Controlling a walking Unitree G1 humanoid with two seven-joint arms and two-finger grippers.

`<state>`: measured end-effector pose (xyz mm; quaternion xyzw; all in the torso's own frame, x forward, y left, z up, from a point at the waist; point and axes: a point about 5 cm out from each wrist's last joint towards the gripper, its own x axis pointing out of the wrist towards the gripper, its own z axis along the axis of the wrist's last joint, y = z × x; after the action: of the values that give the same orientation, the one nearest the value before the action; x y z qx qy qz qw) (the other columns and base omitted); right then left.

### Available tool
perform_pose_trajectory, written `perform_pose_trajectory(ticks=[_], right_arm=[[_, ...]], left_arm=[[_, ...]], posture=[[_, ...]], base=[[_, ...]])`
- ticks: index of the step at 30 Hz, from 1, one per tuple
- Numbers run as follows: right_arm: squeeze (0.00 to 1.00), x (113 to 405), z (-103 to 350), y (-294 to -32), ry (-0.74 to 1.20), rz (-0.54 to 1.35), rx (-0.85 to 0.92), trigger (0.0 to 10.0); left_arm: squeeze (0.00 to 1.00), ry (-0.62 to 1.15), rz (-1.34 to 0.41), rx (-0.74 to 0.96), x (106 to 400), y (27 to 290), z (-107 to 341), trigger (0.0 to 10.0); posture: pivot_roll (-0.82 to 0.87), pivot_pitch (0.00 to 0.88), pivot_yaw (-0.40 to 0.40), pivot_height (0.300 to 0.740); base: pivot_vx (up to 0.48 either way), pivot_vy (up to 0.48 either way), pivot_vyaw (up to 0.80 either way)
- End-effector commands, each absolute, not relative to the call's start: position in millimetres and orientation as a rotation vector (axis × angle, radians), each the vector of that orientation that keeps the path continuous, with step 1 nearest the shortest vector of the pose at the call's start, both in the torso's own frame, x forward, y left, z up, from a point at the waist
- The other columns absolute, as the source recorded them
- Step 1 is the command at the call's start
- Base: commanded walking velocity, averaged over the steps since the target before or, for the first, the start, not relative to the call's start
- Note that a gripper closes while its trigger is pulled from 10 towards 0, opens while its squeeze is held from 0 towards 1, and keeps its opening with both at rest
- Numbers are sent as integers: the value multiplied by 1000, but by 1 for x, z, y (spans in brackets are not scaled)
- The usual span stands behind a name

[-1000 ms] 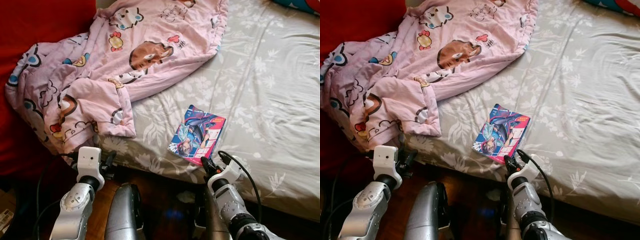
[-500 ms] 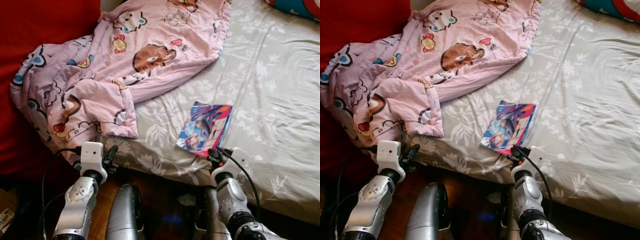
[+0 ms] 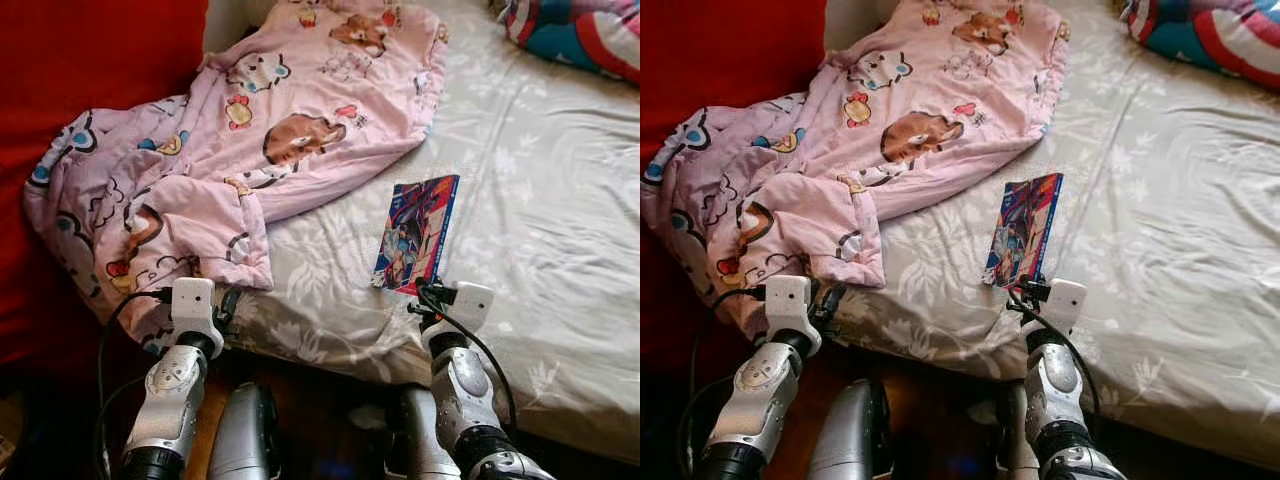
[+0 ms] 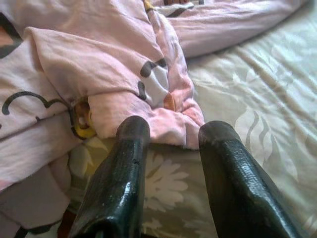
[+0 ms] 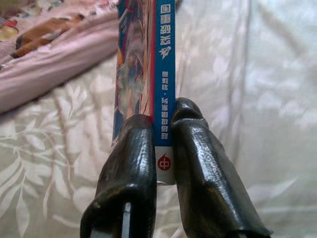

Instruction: Clean up the room

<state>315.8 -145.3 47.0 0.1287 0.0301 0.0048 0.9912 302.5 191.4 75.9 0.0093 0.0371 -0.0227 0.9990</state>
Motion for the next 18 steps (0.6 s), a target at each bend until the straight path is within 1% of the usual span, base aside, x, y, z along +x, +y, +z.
perform_pose_trajectory(ticks=[1, 4, 6, 7, 14, 18], right_arm=[[0, 315, 53, -140, 28, 67, 194, 10000], [0, 314, 56, -142, 5, 88, 203, 10000], [0, 315, 55, -146, 25, 89, 160, 10000], [0, 316, 56, -147, 29, 86, 135, 10000], [0, 320, 56, -148, 54, 69, 142, 10000], [0, 321, 58, -148, 50, 69, 141, 10000]], left_arm=[[0, 106, -16, 21, 295, 199, 65, 10000], [0, 119, 2, 8, 290, 199, 60, 10000], [0, 120, 15, 0, 288, 197, 58, 10000], [0, 121, 22, -6, 288, 197, 57, 10000], [0, 163, 32, -31, 290, 198, 46, 10000], [0, 219, 72, -50, 284, 209, 33, 10000]], posture=[[-29, 112, -9, 587], [-40, 104, -18, 587], [-42, 100, -23, 597], [-44, 98, -26, 607], [-43, 88, -35, 652], [-44, 84, -33, 677]], base=[[0, 0, 0], [0, 0, 0], [0, 0, 0], [0, 0, 0], [0, 0, 0], [0, 0, 0]])
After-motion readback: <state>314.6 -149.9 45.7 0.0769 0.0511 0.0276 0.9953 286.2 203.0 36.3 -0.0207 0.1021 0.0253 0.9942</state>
